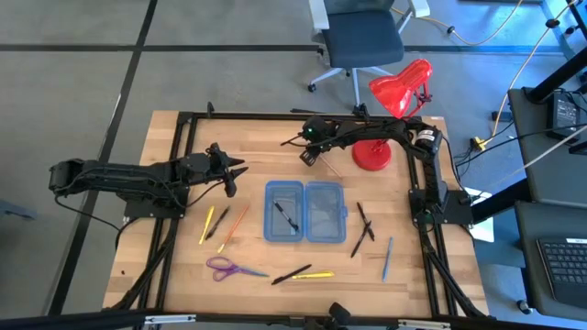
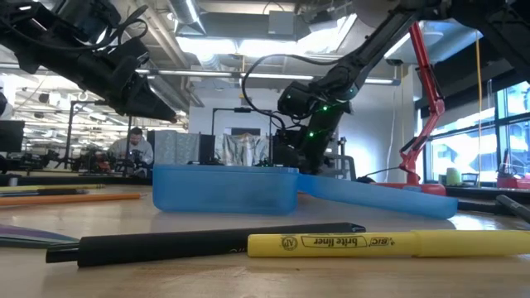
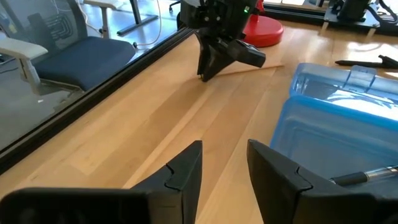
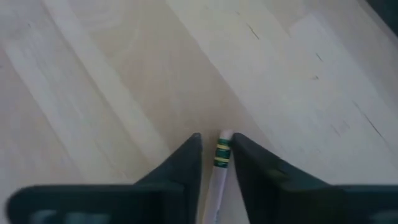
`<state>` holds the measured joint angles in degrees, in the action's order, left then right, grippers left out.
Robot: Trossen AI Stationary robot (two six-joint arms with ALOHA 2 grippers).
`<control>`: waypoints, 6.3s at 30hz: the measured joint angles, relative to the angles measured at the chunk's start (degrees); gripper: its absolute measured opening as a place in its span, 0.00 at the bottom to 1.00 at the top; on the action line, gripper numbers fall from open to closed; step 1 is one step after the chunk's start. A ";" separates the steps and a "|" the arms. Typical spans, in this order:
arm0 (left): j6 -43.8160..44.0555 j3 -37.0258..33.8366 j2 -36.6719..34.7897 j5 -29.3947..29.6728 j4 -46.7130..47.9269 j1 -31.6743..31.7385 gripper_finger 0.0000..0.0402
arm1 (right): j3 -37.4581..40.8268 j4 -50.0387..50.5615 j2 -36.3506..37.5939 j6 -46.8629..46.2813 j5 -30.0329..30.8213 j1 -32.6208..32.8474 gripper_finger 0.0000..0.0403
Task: Pick & place school supplies into a supply box
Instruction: Put the pink pencil into the blue supply box
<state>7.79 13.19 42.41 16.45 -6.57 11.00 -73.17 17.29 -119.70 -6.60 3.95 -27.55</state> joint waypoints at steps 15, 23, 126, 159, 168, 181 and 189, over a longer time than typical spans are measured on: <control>0.00 0.00 0.00 0.01 0.00 -0.01 0.30 | 0.20 0.27 0.76 3.83 0.01 0.64 0.06; 0.00 0.00 0.00 0.00 0.02 0.00 0.29 | 0.67 1.94 4.71 3.86 -0.37 3.48 0.04; 0.61 0.00 0.00 -0.02 0.42 0.00 0.29 | 7.85 23.92 8.89 3.90 -5.09 -6.60 0.04; 0.48 0.00 0.00 0.00 0.41 -0.02 0.29 | 6.38 22.19 16.26 6.27 -7.19 8.78 0.06; 0.48 0.00 0.00 0.00 0.42 -0.02 0.29 | -1.37 19.84 16.37 31.49 -5.47 19.37 0.07; 0.47 0.00 0.00 0.00 0.39 0.00 0.29 | -0.50 3.98 14.68 75.91 -2.50 30.71 0.07; 0.48 0.00 0.00 0.00 0.39 -0.02 0.29 | -0.48 -2.19 8.39 77.34 -1.45 30.47 0.07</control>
<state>8.27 13.19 42.41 16.45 -6.17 10.98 -73.65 15.10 -111.31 70.74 2.49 2.92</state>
